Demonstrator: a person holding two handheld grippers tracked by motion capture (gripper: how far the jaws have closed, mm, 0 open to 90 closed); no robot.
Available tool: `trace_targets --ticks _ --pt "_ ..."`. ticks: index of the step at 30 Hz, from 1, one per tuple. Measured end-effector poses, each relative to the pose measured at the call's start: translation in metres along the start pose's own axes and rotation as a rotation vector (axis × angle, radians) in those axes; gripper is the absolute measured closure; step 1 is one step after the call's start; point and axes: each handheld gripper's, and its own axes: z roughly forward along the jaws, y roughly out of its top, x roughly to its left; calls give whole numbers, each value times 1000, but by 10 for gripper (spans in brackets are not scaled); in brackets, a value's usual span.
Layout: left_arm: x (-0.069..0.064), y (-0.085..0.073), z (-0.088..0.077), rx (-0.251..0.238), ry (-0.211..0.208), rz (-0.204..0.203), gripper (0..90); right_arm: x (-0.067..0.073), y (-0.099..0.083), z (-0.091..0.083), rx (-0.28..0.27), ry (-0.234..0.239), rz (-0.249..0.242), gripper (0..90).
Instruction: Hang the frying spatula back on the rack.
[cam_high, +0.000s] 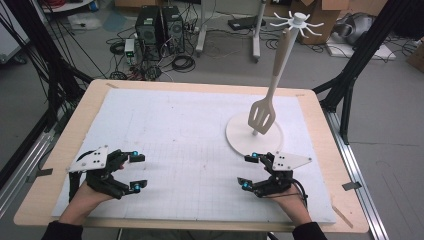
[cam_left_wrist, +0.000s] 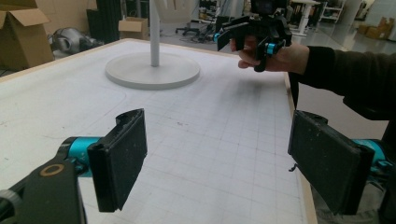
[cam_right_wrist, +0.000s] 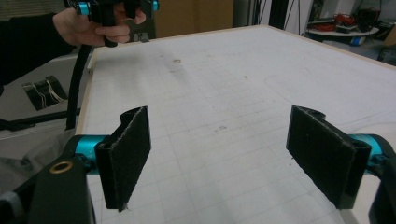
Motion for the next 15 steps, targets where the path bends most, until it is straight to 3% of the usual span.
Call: trace_targets --ticks 15 --pt "1 -1 -1 8 7 -14 191 0 0 -2 -9 -2 -1 204"
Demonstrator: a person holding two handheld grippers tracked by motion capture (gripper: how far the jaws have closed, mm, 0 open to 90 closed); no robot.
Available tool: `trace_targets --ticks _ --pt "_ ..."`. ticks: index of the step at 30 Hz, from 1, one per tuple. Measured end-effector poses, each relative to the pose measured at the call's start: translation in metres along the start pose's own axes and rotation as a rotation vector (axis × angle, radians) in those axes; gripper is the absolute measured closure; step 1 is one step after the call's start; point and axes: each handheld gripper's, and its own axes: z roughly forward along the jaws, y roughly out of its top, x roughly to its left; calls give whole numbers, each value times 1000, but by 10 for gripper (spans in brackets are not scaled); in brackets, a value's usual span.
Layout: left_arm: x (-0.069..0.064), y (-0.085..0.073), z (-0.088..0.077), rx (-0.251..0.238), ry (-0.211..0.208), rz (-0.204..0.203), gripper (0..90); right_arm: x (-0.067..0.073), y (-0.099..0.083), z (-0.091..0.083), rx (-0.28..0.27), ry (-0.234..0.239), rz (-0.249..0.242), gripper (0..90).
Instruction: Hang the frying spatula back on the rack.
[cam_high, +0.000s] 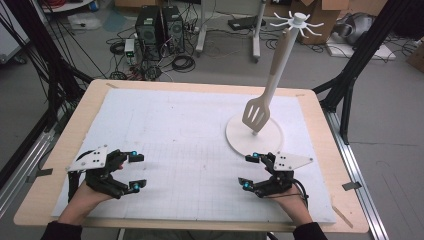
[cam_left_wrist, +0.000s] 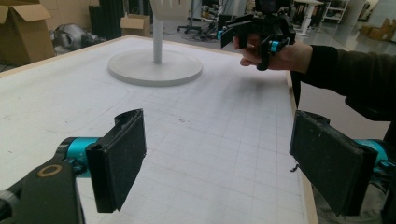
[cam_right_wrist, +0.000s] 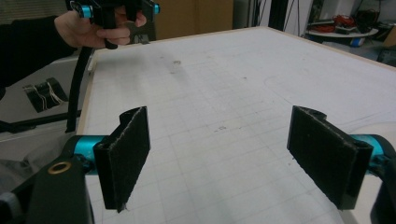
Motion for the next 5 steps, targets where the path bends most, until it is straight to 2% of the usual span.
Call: trace_targets --ticks 5 --pt "0 0 2 -1 -7 -1 191 -1 -1 -1 0 -1 6 206"
